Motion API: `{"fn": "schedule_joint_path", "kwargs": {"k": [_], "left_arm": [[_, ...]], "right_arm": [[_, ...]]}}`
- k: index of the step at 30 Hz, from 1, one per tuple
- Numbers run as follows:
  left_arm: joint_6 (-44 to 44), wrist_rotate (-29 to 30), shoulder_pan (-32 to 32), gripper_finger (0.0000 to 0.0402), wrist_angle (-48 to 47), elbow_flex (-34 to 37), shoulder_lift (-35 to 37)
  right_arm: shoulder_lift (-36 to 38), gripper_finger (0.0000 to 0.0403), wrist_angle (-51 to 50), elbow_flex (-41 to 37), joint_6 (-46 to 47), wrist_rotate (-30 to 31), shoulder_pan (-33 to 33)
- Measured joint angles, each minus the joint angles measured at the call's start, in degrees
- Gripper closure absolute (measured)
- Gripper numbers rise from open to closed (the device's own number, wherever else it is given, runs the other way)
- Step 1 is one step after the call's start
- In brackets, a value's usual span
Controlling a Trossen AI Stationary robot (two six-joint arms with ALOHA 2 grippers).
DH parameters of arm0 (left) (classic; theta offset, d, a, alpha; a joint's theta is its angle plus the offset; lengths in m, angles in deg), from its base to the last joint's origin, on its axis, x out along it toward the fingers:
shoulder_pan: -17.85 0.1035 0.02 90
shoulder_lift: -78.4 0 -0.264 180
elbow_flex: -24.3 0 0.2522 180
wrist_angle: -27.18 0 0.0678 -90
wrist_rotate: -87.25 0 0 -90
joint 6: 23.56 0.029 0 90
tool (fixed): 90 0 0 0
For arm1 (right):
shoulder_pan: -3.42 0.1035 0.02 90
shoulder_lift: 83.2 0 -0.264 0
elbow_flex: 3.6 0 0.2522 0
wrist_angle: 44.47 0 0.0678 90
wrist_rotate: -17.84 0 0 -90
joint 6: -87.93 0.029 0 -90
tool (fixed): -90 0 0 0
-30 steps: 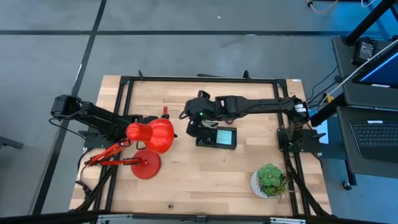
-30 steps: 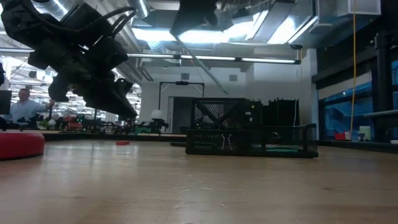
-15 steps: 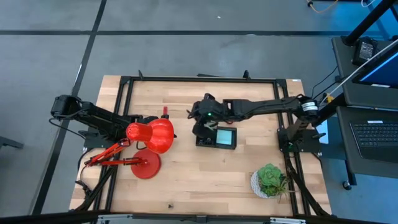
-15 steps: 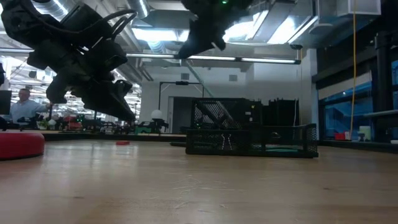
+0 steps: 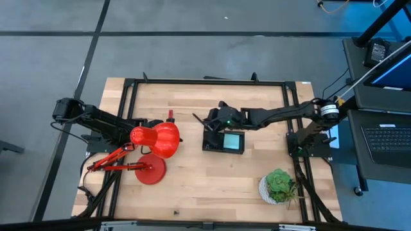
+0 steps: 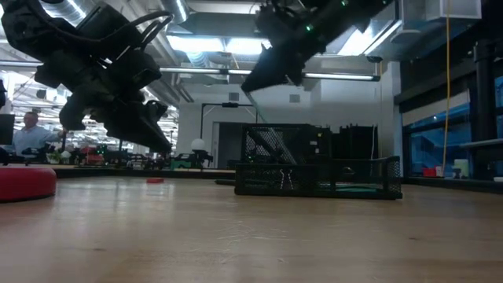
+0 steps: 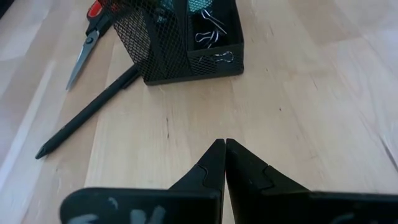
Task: Pick and place office supplies into organizer
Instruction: Put the light blue pencil into the black desk organizer
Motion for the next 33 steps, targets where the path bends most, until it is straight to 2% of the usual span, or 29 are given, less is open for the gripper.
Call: {"fn": "schedule_joint_path", "kwargs": {"k": [10,23,33], "left_arm": [[0.02,0.22,0.11,0.0396,0.25,0.0,0.0],[3.04,1.51,0.09,0.0396,0.28,0.0,0.0],[3.06,1.51,0.09,0.0396,0.28,0.02,0.0]], "right_arm": [[-0.01,0.0386,7.76,-7.4,1.5,-1.43,-0.88],[-0.01,0.0359,7.99,-8.12,1.53,-1.23,-0.92],[-0.01,0.0356,7.97,-8.12,3.05,-1.23,-0.91]]}}
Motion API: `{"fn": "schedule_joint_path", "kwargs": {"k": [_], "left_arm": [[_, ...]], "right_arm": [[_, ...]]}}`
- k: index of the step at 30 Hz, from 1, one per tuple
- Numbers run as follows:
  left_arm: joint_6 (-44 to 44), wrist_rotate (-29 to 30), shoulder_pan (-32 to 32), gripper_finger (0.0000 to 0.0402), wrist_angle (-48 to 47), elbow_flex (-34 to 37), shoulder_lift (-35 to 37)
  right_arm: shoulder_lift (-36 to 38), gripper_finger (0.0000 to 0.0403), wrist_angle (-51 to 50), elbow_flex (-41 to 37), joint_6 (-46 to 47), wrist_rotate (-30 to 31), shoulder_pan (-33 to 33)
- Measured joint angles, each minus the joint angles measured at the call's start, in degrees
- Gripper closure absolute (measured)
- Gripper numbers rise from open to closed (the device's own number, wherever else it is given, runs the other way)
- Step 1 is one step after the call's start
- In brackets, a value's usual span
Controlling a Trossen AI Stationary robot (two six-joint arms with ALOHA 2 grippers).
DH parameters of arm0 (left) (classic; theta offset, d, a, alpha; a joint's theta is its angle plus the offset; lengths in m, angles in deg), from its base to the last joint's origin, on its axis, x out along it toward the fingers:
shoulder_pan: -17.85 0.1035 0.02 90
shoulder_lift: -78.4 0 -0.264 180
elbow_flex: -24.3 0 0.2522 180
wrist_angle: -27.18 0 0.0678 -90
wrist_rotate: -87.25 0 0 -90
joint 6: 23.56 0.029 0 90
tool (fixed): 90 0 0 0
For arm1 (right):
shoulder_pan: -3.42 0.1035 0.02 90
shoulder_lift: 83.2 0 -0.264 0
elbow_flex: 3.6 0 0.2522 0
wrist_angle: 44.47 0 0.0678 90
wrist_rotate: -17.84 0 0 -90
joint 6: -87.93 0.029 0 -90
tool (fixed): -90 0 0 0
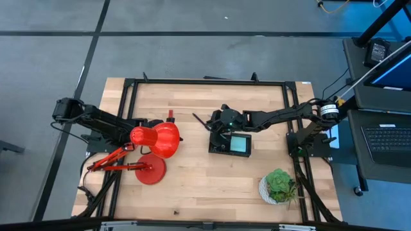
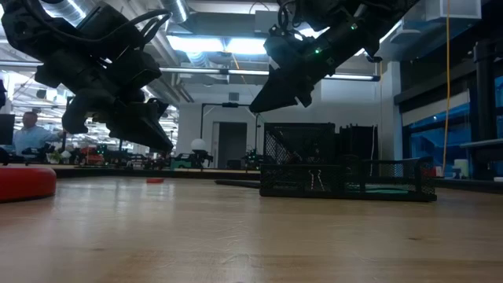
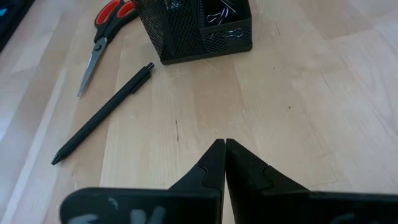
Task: Pick and place office supplies into organizer
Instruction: Put the light blue pencil into the black desk organizer, then put the black pen into the black desk organizer
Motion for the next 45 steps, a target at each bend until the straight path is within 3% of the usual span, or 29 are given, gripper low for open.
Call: {"fn": "schedule_joint_path", "kwargs": {"k": [16,26,31,38,45], "left_arm": [[0.0,-0.01,0.0,0.0396,0.01,0.02,0.0],[0.0,-0.02,0.0,0.0396,0.0,0.02,0.0],[0.0,0.0,-0.01,0.0396,-0.01,0.02,0.0],[0.0,0.04,-0.02,0.0396,-0.09,0.02,0.0],[0.0,0.21,-0.02,0.0396,-0.1,0.02,0.0]], "right_arm": [[-0.04,0.0352,0.77,0.0,-0.03,-0.09,0.04],[0.49,0.0262,0.31,0.0,0.01,-0.15,0.04],[6.36,0.0243,-0.58,0.02,0.04,-0.17,0.09],[17.63,0.0241,-16.98,0.04,1.54,-0.13,0.26],[21.52,0.0241,-30.33,0.04,3.06,2.28,1.01]]}}
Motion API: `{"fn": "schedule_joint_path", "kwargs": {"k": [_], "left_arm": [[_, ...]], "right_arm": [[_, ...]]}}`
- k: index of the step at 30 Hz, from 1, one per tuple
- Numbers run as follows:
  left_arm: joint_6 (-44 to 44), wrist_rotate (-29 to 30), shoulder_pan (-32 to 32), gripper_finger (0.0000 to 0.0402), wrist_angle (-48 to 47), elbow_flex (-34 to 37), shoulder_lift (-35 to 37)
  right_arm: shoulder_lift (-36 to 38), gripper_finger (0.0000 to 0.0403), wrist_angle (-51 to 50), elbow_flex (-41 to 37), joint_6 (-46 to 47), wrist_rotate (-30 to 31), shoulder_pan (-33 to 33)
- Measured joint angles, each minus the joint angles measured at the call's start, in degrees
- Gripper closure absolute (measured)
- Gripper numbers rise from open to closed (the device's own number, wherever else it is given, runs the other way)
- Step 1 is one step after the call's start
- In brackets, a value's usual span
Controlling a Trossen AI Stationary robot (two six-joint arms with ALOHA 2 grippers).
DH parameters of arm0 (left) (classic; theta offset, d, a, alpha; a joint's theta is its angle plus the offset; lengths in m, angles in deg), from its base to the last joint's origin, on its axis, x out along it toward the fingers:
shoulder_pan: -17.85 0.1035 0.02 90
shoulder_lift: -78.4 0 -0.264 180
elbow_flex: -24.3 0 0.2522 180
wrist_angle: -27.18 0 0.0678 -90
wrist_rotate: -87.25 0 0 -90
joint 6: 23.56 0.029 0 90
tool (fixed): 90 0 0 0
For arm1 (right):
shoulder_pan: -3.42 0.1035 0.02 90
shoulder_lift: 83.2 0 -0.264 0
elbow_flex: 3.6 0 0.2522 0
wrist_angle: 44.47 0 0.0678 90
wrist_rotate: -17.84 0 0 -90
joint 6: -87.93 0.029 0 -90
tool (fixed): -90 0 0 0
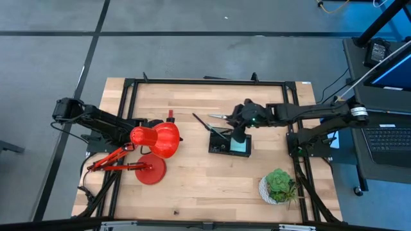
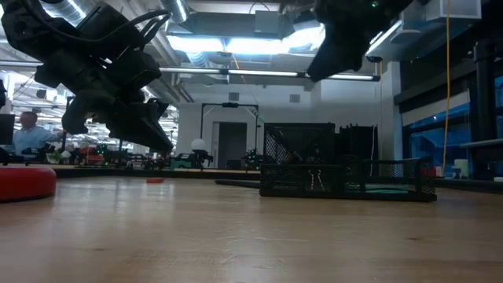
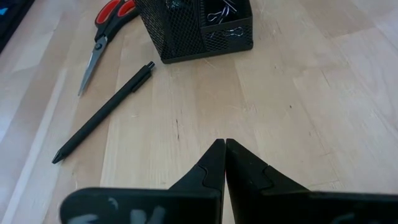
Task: Pick and place office supplies into organizer
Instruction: Put the black pen into the black desk organizer
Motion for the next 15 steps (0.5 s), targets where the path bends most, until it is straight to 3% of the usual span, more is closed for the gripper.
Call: {"fn": "schedule_joint_path", "kwargs": {"k": [5,11,15], "left_arm": [[0.0,0.2,0.0,0.0396,0.01,0.0,0.0],[0.0,0.22,0.0,0.0395,0.16,0.0,0.0],[1.1,2.32,0.0,0.0392,2.5,0.0,0.0]], "right_arm": [[0.42,0.0241,1.46,-2.3,-3.95,-2.16,-1.66],[3.69,0.0241,12.21,-10.41,-9.15,-9.02,-8.41],[6.17,0.0241,19.42,-13.9,-12.96,-9.43,-11.59]]}}
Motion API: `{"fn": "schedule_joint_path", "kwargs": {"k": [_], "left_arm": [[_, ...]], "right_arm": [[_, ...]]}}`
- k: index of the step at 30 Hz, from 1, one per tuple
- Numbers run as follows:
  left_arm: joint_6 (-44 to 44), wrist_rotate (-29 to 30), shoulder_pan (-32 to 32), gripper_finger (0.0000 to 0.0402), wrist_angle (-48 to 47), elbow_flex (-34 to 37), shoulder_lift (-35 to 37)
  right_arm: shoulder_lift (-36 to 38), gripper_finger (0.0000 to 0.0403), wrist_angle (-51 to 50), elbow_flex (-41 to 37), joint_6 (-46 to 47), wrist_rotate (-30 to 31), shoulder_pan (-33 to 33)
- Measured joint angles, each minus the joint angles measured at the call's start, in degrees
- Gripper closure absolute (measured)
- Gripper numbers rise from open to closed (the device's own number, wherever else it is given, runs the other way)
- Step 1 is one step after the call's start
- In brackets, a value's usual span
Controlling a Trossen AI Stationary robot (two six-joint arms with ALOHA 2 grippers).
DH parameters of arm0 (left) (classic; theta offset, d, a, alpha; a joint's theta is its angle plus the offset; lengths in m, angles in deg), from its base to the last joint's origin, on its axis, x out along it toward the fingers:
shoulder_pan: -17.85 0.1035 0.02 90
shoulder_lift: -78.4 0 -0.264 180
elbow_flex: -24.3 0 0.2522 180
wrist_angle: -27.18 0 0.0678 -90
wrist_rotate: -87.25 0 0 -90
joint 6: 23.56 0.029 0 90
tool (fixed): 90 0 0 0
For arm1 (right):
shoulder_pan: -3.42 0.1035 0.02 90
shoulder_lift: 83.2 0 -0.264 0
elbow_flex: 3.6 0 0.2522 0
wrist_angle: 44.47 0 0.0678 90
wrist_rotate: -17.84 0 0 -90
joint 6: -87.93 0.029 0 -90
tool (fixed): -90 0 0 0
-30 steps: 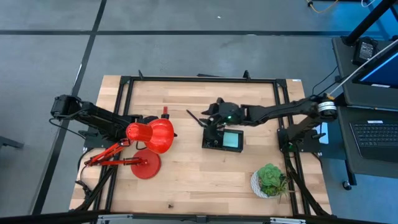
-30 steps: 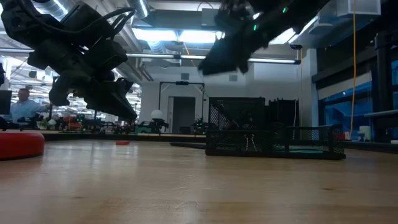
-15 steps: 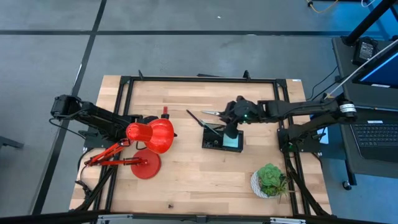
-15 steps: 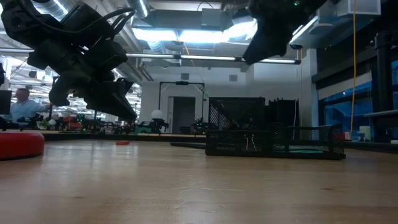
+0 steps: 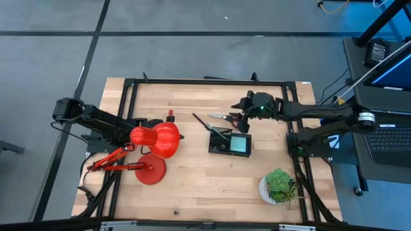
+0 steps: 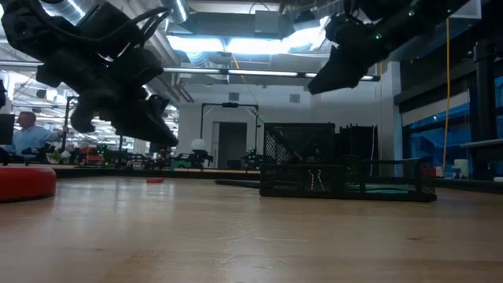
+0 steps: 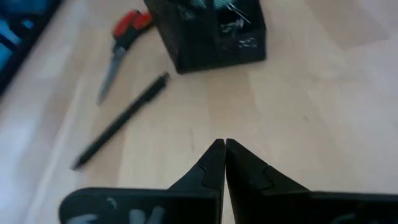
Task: Pick and place office supplies into organizer
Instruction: Put the black pen into the black desk organizer
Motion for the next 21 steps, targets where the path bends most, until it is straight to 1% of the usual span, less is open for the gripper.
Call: {"fn": "schedule_joint_path", "kwargs": {"k": [3,5,11,14,17,21], "left_arm": [[5.21,0.42,0.0,0.0375,3.03,-0.14,0.02],[6.21,0.4,0.02,0.0357,3.85,-0.67,0.0],[6.03,0.42,0.04,0.0289,4.79,-2.23,0.0],[3.66,0.4,0.4,0.0261,4.89,-3.09,0.01],[0.7,0.37,1.23,0.0246,4.77,-3.85,0.01],[-1.21,0.35,3.3,0.0243,4.77,-5.01,-0.2]], "right_arm": [[0.84,0.0241,2.06,-0.4,-2.02,0.05,-1.85],[1.0,0.0241,2.31,-0.4,-2.13,0.04,-2.75],[0.94,0.0241,2.24,-0.4,-0.61,0.04,-3.36],[0.94,0.0241,2.22,-0.4,-0.06,-0.03,-3.36],[0.94,0.0241,2.16,-0.4,1.49,-1.24,-3.36],[0.94,0.0241,1.89,-0.4,2.23,-3.76,-3.34]]}}
